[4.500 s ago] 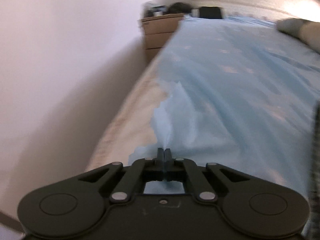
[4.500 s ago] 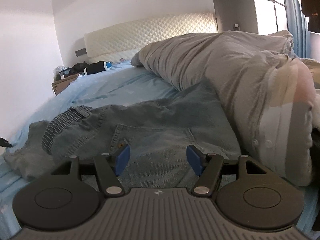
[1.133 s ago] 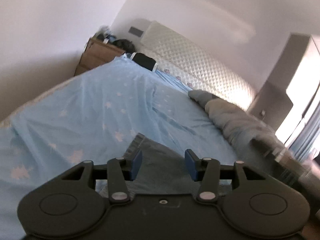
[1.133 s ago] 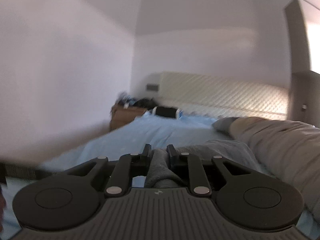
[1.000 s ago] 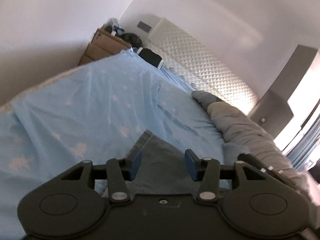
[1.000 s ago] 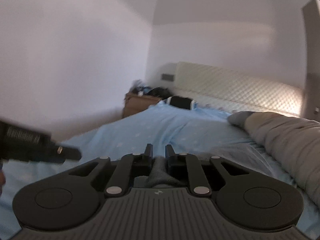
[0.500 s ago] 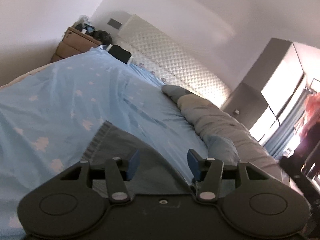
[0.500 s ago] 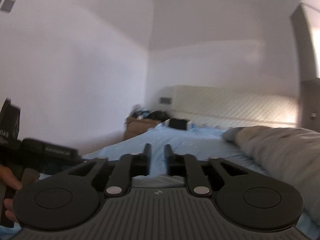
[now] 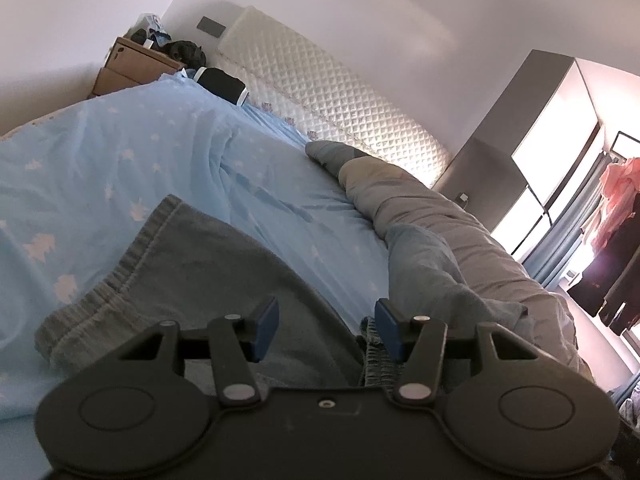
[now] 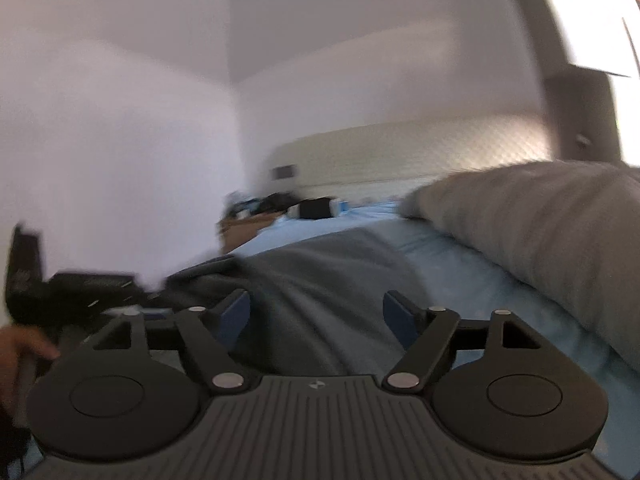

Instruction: Fold clothes

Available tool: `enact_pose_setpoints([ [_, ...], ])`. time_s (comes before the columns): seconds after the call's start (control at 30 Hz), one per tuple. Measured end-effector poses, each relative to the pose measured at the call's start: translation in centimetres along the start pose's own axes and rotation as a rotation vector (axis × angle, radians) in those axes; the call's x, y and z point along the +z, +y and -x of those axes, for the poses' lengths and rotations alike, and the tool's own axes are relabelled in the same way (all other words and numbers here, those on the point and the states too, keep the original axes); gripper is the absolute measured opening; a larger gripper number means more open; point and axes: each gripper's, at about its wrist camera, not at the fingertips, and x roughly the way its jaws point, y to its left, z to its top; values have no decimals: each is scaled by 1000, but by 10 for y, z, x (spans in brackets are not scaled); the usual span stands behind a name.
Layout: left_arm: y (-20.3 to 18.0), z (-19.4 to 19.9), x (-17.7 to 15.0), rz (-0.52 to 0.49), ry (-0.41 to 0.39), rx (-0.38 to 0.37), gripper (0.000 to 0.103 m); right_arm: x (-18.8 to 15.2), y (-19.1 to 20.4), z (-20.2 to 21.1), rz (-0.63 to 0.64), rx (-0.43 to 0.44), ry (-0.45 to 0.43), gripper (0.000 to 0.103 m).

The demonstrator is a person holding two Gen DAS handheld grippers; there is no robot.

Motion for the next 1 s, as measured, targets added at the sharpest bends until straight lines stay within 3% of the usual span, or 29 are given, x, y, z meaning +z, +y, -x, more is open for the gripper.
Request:
enact_pose_setpoints([
  [0.1, 3, 3, 2, 5, -4, -8, 50, 2, 33, -21, 168, 66, 17, 90],
  [0.17, 5, 6, 5, 15, -14, -9, 50, -2, 63, -32, 336, 58, 19, 90],
  [0.27, 8, 9, 11, 32, -22, -12, 53, -8, 88, -48, 464, 27, 28, 93],
  [0.47, 11, 13, 16, 39, -31, -16, 58, -25, 100, -76, 583, -112, 51, 99],
  [0.63, 8, 10, 17, 55, -13, -60, 65, -34, 90, -81, 557, -162, 108, 101],
  [0.7, 7, 9, 16, 80, 1, -105, 74, -37, 85, -82, 530, -168, 129, 96],
  [0.73, 7, 7, 15, 99, 10, -127, 77, -38, 85, -80, 524, -171, 121, 88],
  [0.77, 8, 6, 15, 118, 20, -148, 83, -40, 85, -77, 518, -174, 113, 70],
  [0.83, 9, 1, 12, 173, 35, -199, 85, -40, 86, -71, 497, -192, 94, 48],
  [0.93, 8, -9, 10, 263, 58, -287, 86, -38, 89, -66, 460, -205, 73, 39],
  [1.0, 1, -13, 11, 277, 52, -297, 86, -39, 91, -72, 453, -210, 52, 37],
])
